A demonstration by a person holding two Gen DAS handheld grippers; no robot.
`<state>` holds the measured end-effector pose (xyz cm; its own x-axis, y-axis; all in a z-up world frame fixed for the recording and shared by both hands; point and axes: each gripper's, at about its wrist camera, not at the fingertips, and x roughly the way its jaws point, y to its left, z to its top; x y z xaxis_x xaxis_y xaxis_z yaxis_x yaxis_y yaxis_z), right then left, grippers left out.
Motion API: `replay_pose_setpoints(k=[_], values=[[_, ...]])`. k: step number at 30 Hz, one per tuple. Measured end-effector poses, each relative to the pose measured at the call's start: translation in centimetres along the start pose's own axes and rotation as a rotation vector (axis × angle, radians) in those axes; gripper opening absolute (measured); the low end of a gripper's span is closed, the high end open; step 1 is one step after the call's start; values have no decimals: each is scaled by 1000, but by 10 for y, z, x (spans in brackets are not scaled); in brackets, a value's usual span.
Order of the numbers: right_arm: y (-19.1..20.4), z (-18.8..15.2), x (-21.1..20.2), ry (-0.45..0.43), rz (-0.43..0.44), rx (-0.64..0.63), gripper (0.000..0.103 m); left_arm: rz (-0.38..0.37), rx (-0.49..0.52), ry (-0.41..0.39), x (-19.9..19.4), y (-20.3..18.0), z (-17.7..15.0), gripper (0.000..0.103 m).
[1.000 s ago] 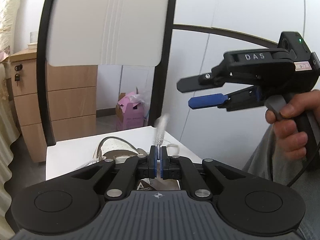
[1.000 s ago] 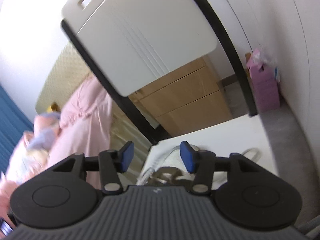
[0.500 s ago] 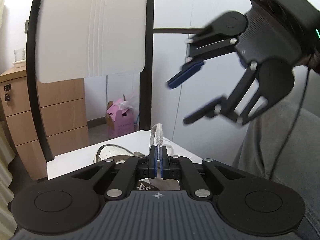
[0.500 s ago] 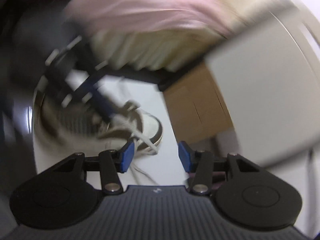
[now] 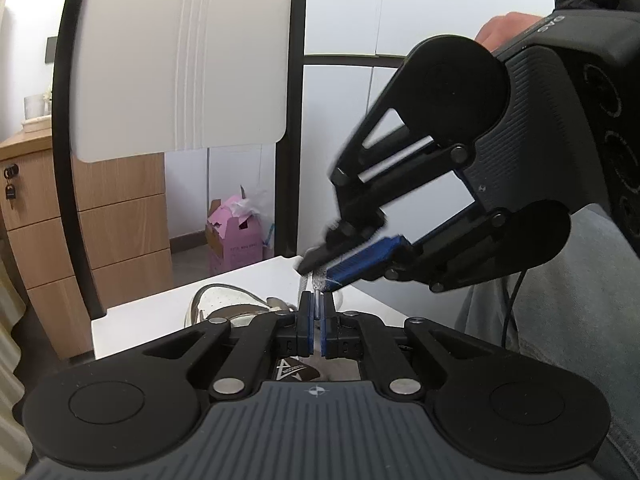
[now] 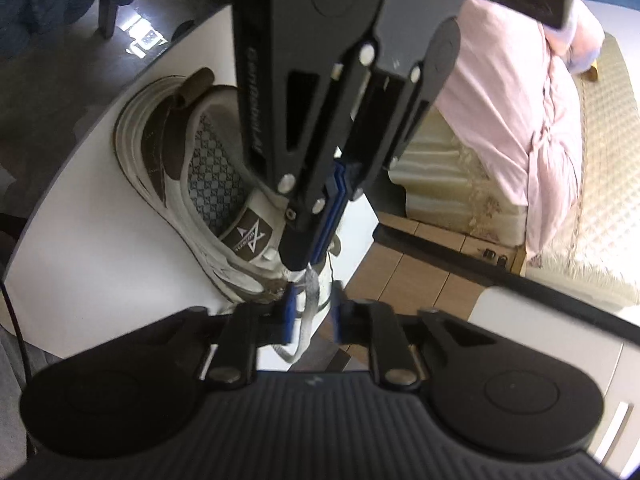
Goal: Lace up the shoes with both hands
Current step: 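Bring the right gripper to the lace held by the left gripper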
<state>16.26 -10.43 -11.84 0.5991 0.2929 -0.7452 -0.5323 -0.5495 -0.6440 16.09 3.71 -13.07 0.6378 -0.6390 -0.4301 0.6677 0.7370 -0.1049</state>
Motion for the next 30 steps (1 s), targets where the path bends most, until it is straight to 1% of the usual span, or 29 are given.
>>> replay_pose_setpoints(k=[2, 4, 8, 10, 12, 14, 17, 21, 23, 25, 27, 30], values=[[-2, 1, -1, -12, 3, -4, 3, -2, 2, 4, 0, 0, 0, 3], [-2, 1, 0, -23, 13, 14, 3, 5, 6, 9, 0, -1, -1, 3], [-13, 3, 1, -35, 31, 88, 3, 33, 5, 0, -1, -1, -1, 6], [-19, 2, 5, -30, 39, 139, 3, 64, -1, 0, -1, 0, 0, 16], [-27, -2, 11, -22, 48, 214, 3, 113, 8, 0, -1, 0, -1, 36], [-33, -6, 16, -12, 61, 319, 3, 147, 13, -7, -2, 2, -1, 43], [-56, -16, 29, -10, 104, 538, 3, 193, 23, 11, 1, 4, -2, 43], [-83, -27, 49, -38, 201, 827, 3, 253, 33, 75, 17, 10, -5, 43], [-89, -31, 59, -44, 252, 922, 3, 262, 31, 101, 22, 11, -7, 43], [-88, -37, 66, -42, 305, 1001, 3, 263, 28, 119, 25, 13, -9, 40], [-89, -43, 77, -40, 357, 1070, 3, 264, 19, 134, 25, 14, -10, 34], [-90, -54, 94, -34, 439, 1173, 3, 258, 8, 125, 27, 14, -11, 32]])
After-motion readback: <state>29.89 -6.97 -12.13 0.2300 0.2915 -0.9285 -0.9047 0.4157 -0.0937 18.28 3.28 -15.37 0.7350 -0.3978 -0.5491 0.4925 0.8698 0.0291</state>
